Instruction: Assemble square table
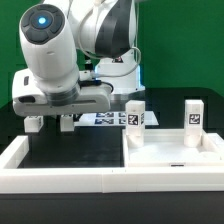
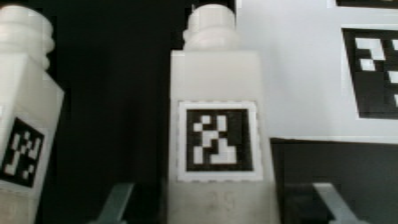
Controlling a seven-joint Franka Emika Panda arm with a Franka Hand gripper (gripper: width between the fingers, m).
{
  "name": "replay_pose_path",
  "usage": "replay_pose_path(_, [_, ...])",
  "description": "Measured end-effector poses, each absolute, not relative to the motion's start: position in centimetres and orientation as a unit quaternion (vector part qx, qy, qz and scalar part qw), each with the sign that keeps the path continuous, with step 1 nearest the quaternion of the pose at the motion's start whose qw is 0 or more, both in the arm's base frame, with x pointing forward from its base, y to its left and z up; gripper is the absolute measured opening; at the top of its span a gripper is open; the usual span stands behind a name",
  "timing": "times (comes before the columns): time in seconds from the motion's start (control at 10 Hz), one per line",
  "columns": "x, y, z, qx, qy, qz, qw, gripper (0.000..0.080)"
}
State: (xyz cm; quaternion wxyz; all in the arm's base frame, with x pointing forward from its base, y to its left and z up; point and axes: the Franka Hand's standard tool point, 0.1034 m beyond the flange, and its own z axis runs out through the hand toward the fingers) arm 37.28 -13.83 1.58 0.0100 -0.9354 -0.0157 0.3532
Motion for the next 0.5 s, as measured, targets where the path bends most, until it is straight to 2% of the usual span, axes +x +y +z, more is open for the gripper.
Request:
replay_pose_path(0.3, [37.29, -13.72, 1.59, -0.935, -0.014, 0.353, 0.013, 0.029])
replay_pose_path(0.5, [38.16, -13.3, 2.47, -0.936, -0.016, 0.352, 0.014, 0.029])
